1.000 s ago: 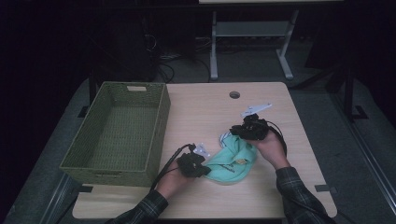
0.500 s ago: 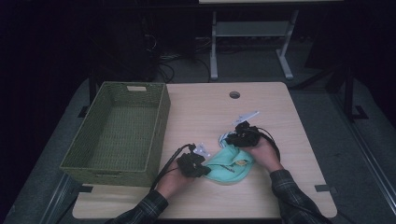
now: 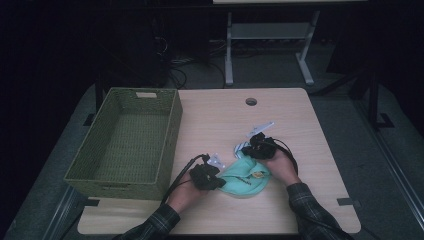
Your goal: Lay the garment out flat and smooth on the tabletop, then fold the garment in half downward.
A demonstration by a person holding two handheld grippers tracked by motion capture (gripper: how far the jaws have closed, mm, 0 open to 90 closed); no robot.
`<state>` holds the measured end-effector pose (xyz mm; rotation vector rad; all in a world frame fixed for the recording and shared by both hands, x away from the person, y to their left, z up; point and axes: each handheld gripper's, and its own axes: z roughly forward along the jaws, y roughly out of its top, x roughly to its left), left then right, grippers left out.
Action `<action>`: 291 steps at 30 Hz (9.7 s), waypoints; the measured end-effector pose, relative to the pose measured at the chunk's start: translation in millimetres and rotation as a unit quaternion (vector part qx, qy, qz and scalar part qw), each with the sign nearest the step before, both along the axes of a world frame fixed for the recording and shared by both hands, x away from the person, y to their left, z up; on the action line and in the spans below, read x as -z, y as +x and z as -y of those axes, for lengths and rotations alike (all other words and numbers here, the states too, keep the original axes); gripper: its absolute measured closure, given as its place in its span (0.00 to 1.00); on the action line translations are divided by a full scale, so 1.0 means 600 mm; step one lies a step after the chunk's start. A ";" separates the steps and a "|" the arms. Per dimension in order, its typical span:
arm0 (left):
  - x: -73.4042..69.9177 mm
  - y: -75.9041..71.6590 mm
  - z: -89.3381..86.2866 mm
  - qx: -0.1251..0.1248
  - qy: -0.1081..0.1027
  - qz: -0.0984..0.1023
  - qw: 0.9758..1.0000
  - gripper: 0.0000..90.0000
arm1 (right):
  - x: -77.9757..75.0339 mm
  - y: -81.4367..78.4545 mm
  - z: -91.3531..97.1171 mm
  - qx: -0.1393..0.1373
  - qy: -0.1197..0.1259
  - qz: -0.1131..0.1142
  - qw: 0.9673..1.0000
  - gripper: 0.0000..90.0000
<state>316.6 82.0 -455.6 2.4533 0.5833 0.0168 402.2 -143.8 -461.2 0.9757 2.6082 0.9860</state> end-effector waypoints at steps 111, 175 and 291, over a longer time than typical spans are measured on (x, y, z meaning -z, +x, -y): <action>0.005 0.150 0.021 -0.089 -0.011 0.018 0.996 1.00 | 0.009 -0.095 0.108 0.050 0.030 -0.025 0.998 1.00; -0.009 0.004 0.017 -0.004 0.006 -0.001 1.000 0.98 | -0.005 0.069 0.078 0.094 0.022 0.010 0.995 0.99; -0.037 0.053 -0.023 -0.103 -0.026 0.025 0.994 0.78 | -0.015 -0.141 0.099 0.007 0.063 -0.002 0.998 1.00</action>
